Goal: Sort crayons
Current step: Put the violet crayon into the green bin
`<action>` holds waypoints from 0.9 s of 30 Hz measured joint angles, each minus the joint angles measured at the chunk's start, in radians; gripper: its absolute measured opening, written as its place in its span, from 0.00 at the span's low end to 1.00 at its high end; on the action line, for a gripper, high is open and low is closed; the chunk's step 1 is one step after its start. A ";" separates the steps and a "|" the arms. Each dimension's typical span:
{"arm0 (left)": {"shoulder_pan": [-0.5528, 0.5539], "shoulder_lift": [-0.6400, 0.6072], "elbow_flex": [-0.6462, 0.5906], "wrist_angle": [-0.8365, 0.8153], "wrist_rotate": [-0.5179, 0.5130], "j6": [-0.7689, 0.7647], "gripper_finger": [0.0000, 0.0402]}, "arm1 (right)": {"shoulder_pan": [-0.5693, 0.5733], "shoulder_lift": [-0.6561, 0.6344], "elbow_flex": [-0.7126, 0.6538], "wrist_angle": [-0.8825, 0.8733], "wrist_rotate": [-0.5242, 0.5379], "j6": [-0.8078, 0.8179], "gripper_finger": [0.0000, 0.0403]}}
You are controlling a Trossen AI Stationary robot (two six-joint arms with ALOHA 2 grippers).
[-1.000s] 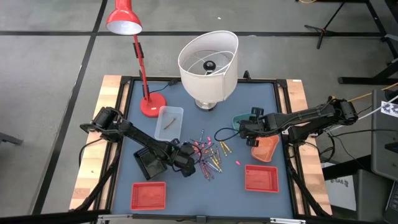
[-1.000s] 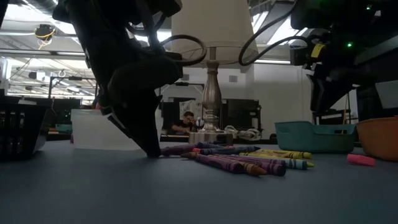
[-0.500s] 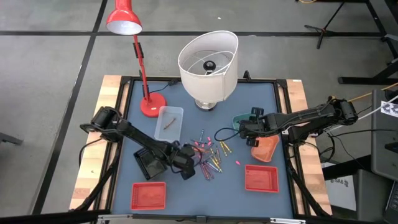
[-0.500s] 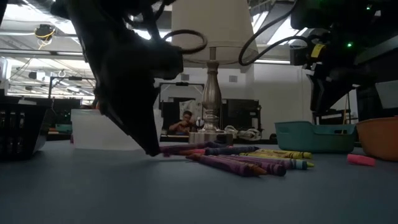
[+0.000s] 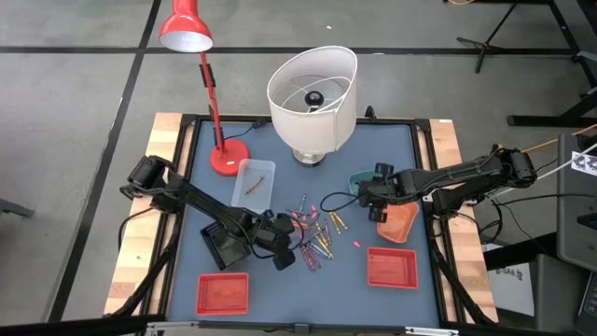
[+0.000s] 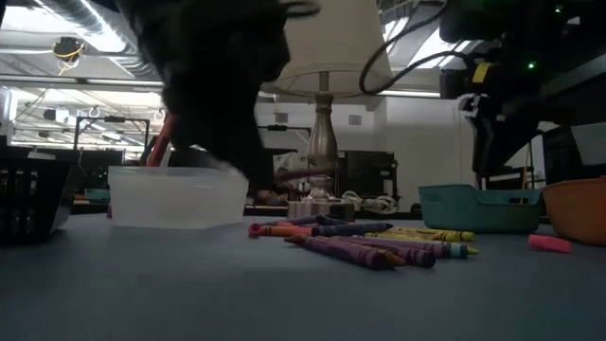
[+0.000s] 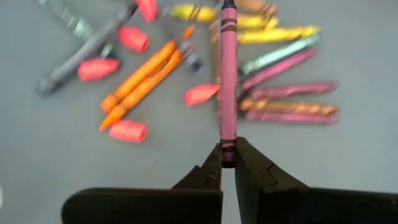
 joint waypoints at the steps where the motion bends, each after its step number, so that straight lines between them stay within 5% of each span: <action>1: 0.001 0.000 0.000 0.023 -0.005 0.017 0.01 | 0.000 0.000 0.000 0.022 -0.043 0.000 0.31; 12: 0.001 0.000 0.000 0.246 -0.052 0.208 0.01 | 0.000 0.000 0.000 0.392 -0.462 -0.003 0.31; 27: 0.003 0.000 0.000 0.453 -0.207 0.423 0.01 | 0.000 0.000 0.000 0.685 -0.547 -0.003 0.31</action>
